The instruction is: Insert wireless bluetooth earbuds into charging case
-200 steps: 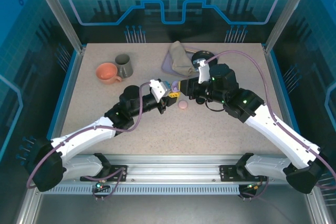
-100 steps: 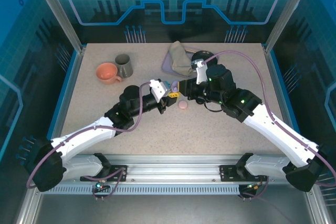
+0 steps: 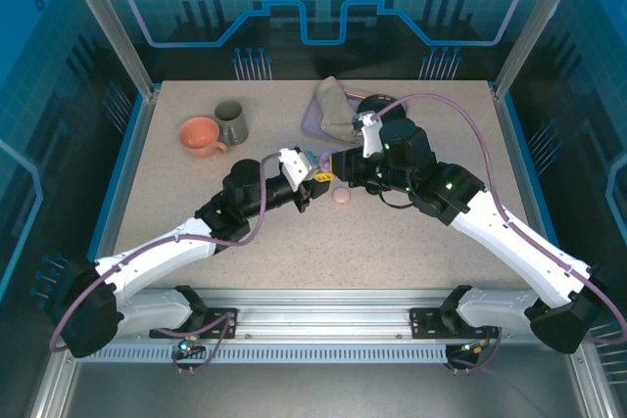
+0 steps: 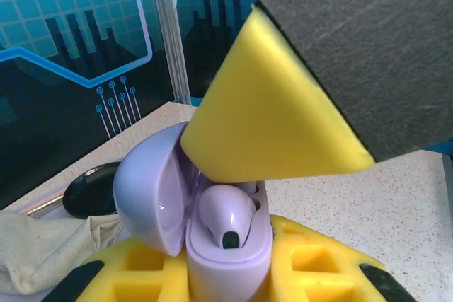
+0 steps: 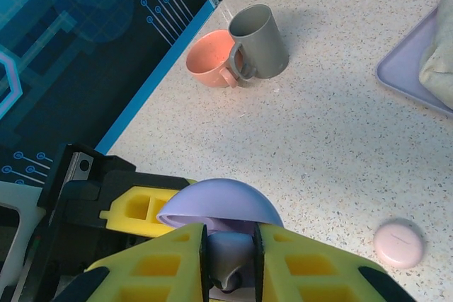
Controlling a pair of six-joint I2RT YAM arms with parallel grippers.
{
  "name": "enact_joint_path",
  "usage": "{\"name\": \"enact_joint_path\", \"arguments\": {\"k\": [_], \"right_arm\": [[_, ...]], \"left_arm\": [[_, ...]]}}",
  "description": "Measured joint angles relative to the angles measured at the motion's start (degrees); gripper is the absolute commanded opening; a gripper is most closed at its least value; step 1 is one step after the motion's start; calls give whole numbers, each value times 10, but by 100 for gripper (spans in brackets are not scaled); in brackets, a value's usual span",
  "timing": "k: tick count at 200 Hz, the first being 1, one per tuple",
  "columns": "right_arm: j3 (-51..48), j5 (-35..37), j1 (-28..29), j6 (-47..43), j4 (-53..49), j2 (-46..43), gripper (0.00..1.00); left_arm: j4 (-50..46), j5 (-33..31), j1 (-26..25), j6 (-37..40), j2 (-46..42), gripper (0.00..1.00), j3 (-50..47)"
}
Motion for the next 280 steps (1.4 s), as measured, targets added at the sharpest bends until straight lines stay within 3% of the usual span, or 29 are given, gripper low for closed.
{"name": "enact_joint_path", "arguments": {"k": [50,81,121,148,201,242,280], "right_arm": [[5,-1,0,-2,-8,2,36],[13,-3,0,-8,-13,2,49],[24,-9,-12,-30,-29,-13,73],[27,-64,-74,-57,-36,-45,99],[49,-320,-216,-113,-60,-25,100],[50,-460,-221,-132,-78,15,100],[52,-509,-200,-147,-90,38,98]], "left_arm": [[0,0,0,0,0,0,0],[0,0,0,0,0,0,0],[0,1,0,0,0,0,0],[0,11,0,3,-1,0,0],[0,49,0,31,-21,0,0],[0,69,0,46,-27,0,0],[0,78,0,48,-27,0,0]]}}
